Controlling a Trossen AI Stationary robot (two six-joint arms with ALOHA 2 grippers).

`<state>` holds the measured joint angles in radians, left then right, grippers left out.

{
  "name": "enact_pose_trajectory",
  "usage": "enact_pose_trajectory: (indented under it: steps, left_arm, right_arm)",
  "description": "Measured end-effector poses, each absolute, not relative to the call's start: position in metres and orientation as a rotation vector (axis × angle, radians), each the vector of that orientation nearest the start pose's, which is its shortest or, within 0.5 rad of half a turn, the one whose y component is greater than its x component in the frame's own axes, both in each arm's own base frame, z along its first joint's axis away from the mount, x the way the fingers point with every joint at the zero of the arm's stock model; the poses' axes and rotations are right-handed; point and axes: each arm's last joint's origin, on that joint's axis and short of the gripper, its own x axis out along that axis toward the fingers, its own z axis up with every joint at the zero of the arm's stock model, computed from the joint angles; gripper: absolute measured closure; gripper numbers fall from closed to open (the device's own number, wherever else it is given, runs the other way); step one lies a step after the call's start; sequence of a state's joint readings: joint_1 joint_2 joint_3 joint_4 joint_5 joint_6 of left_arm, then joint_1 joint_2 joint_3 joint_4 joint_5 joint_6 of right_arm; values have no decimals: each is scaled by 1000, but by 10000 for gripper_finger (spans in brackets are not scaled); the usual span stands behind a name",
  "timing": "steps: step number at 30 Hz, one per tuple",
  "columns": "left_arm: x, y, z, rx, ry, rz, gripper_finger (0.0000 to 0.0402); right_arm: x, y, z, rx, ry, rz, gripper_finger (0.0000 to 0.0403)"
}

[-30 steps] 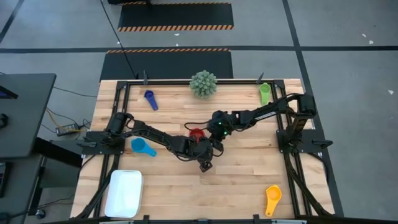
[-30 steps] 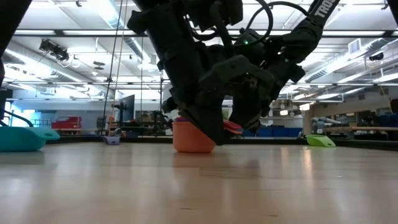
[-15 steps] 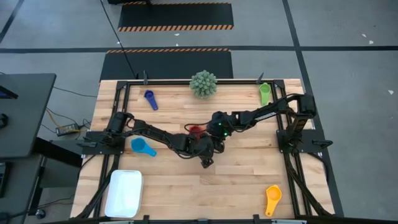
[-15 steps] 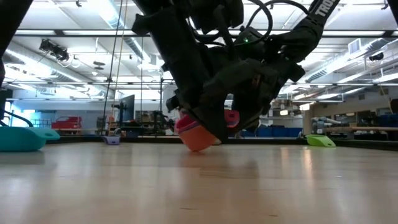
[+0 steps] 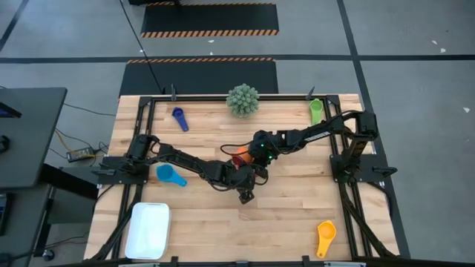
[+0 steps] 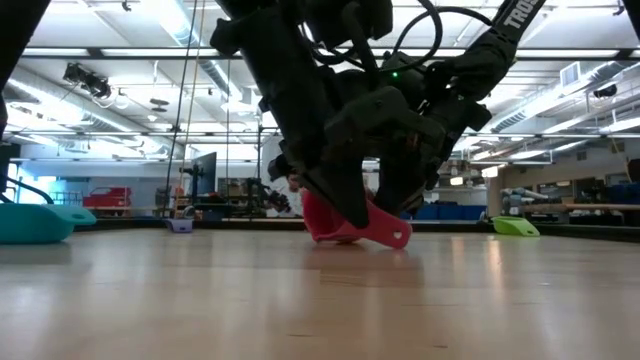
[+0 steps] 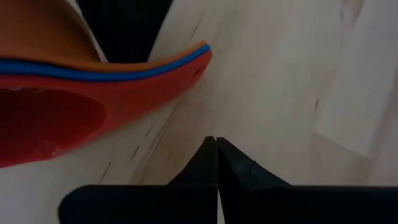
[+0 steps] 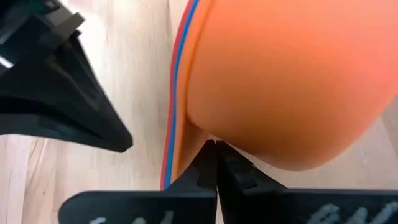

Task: Nest measuring cups in basket
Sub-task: Adjust the stacked measuring cups

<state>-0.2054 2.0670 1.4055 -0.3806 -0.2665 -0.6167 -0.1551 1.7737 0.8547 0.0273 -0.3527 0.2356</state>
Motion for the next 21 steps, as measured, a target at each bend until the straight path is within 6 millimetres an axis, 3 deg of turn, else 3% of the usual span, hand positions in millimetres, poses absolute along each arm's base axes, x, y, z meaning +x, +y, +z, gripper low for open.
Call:
enact_pose_trajectory:
  steps: [6,13,16,21]
  left_arm:
    - [411,-78,157,-286,1040,387,401]
    - [405,-79,181,-215,1050,446,401]
    - [406,-74,181,-207,1043,468,401]
    - [410,-61,177,-188,1018,513,401]
  right_arm:
    - [321,-41,134,431,915,71,403]
    - [304,-43,170,299,889,-36,403]
    - [302,-45,183,250,835,-75,403]
    - [300,-53,182,223,839,-112,403]
